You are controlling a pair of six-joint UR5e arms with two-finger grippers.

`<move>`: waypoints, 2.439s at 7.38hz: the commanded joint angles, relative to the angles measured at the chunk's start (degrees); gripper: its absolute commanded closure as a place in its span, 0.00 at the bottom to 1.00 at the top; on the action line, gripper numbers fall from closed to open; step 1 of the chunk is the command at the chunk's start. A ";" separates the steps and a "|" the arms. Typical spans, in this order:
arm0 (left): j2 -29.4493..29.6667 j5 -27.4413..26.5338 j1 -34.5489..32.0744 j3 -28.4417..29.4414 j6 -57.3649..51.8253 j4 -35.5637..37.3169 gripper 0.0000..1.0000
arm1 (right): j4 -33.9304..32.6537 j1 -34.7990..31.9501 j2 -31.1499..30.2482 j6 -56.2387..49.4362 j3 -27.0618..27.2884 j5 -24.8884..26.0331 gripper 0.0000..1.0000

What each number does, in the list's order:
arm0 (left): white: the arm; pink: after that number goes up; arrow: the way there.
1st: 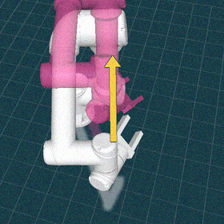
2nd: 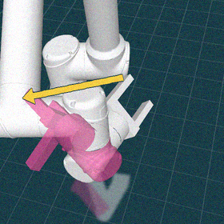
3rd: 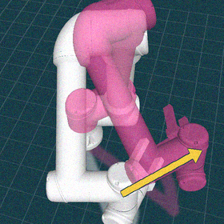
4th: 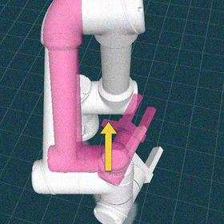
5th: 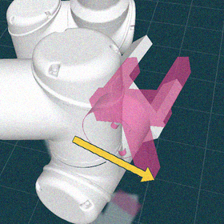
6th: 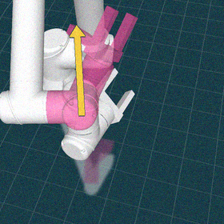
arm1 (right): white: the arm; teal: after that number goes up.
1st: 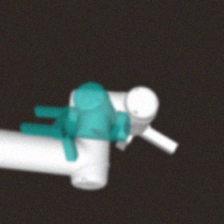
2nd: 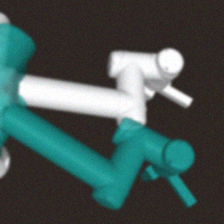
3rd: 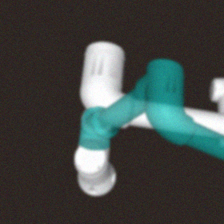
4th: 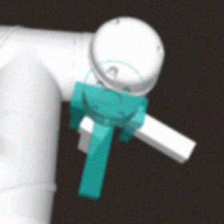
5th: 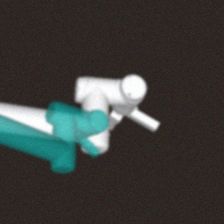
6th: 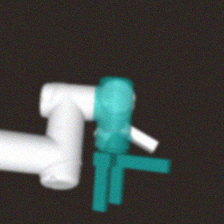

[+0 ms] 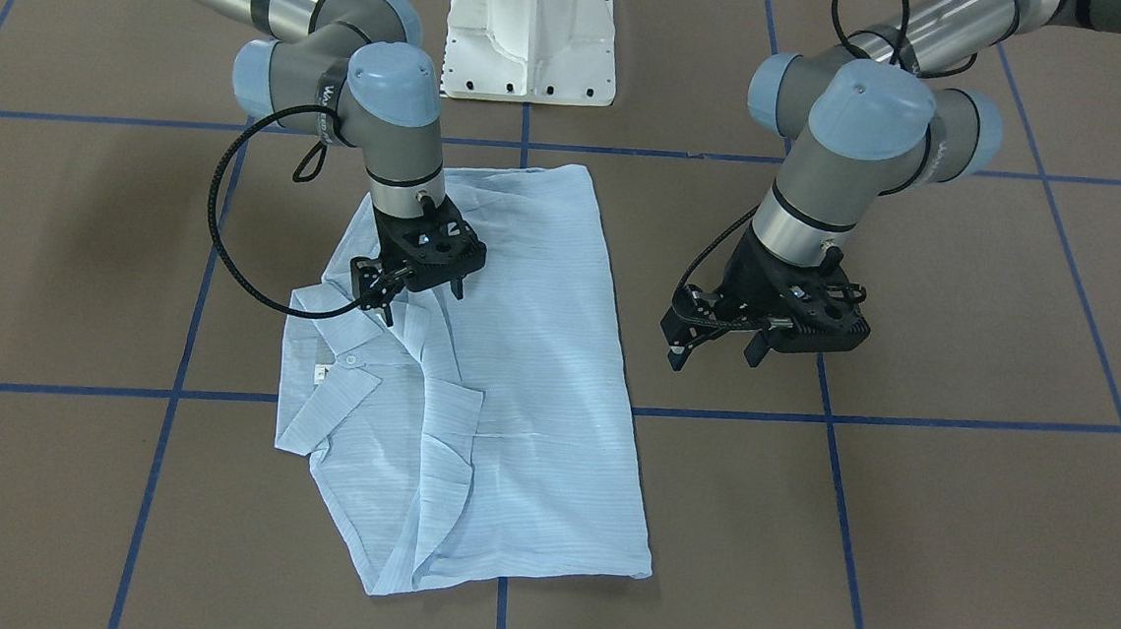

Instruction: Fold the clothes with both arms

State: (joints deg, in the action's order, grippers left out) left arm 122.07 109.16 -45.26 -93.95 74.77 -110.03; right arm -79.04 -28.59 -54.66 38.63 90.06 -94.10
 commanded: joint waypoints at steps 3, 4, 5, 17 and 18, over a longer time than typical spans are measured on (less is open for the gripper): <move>0.01 0.00 0.61 0.00 0.37 -0.01 0.00 | 0.03 0.38 -2.11 -0.65 -0.15 0.06 0.00; 0.01 0.00 0.70 0.00 0.63 -0.01 0.00 | 0.03 -0.41 -2.38 -0.83 -0.15 0.06 0.00; 0.10 0.00 0.79 0.00 0.72 -0.01 0.00 | -0.06 -2.15 -2.73 -1.53 -0.24 -0.38 0.00; 1.16 -0.09 2.02 -0.44 2.83 0.16 0.00 | 0.38 -14.92 1.55 -8.07 -4.44 -10.49 0.00; 1.16 0.00 2.89 -1.14 3.27 0.25 0.00 | 0.47 -14.92 1.49 -7.00 -3.85 -11.53 0.00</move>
State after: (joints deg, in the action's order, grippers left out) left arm 123.22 109.13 -43.04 -94.60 77.71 -109.83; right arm -78.60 -43.55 -54.98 29.67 87.21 -104.77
